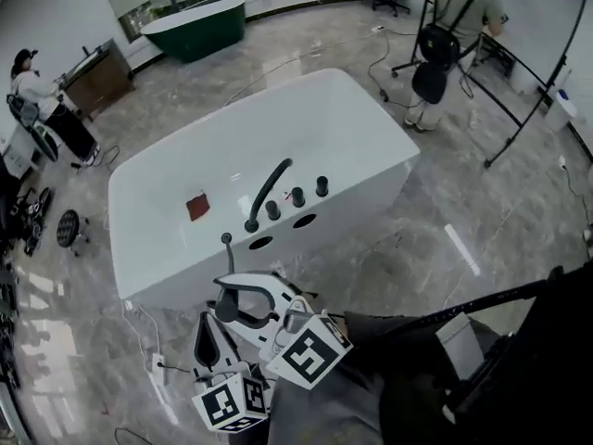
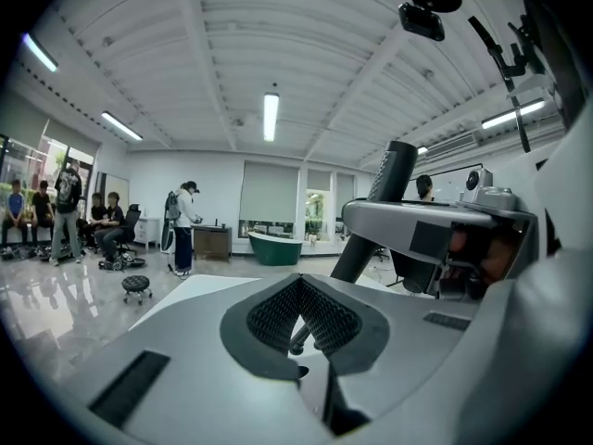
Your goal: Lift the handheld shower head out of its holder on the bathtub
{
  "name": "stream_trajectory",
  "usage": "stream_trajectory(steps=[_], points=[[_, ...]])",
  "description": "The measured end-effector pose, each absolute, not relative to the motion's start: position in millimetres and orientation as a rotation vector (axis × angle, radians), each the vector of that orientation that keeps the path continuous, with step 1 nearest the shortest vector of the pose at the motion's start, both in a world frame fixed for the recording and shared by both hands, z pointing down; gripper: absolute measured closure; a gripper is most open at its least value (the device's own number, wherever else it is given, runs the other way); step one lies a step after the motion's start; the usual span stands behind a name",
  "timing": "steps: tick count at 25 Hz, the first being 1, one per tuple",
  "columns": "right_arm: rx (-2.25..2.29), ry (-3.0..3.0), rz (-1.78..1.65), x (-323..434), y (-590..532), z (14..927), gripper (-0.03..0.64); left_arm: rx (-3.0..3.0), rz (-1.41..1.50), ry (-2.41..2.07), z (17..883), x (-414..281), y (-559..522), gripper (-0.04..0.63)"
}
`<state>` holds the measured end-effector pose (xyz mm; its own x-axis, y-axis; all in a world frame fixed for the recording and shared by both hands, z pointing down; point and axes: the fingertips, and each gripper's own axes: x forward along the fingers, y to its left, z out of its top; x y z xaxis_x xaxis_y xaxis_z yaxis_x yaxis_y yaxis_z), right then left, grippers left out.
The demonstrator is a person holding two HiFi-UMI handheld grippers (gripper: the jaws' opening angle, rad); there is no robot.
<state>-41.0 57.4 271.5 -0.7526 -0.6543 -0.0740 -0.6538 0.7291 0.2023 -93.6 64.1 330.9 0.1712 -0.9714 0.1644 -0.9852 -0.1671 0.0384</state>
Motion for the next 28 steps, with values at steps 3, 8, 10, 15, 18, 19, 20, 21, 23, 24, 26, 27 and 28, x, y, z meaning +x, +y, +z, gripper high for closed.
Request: stream_trajectory(steps=[3,8,10,15,18,19,20,21,23,24,26,27,28], points=[[1.134,-2.894,-0.331,-41.8,56.9,256.5,0.480,2.337,0.149,-1.873,316.1,-89.6,62.2,0.592],[1.129,-2.873,-0.300,-53.8,64.6,244.0,0.480,2.375,0.140,-1.800,302.8,-91.6,69.4,0.592],[1.133,-2.867,-0.304,-59.0,68.2,243.2,0.480,2.384,0.132,-1.787,302.8,-95.7,72.7,0.592],[1.131,-2.865,-0.316,-54.0,75.6,244.9,0.480,2.390,0.107,-1.784,303.0,-88.2,78.6,0.592],[1.131,-2.860,-0.325,-52.7,72.5,234.9,0.480,2.391,0.096,-1.781,294.1,-87.9,75.6,0.592],[1.133,-2.858,-0.327,-57.2,72.4,235.6,0.480,2.392,0.094,-1.779,295.0,-93.1,75.9,0.592],[1.135,-2.857,-0.329,-63.5,75.1,239.3,0.480,2.393,0.093,-1.779,298.8,-100.1,78.8,0.592],[1.136,-2.858,-0.329,-67.9,81.6,244.4,0.480,2.393,0.092,-1.779,304.0,-104.9,85.8,0.592],[1.138,-2.860,-0.327,-49.4,103.1,249.8,0.480,2.391,0.092,-1.781,309.9,-87.6,107.8,0.592],[1.146,-2.860,-0.327,-19.6,111.7,248.7,0.480,2.394,0.094,-1.780,308.5,-58.7,116.0,0.592],[1.183,-2.851,-0.332,60.3,110.6,240.3,0.480,2.422,0.095,-1.775,297.3,18.0,113.2,0.592],[1.200,-2.847,-0.344,86.0,103.3,230.5,0.480,2.440,0.096,-1.773,288.1,41.6,105.2,0.592],[1.205,-2.845,-0.368,89.6,96.0,216.9,0.480,2.450,0.098,-1.773,276.8,43.6,97.8,0.592]])
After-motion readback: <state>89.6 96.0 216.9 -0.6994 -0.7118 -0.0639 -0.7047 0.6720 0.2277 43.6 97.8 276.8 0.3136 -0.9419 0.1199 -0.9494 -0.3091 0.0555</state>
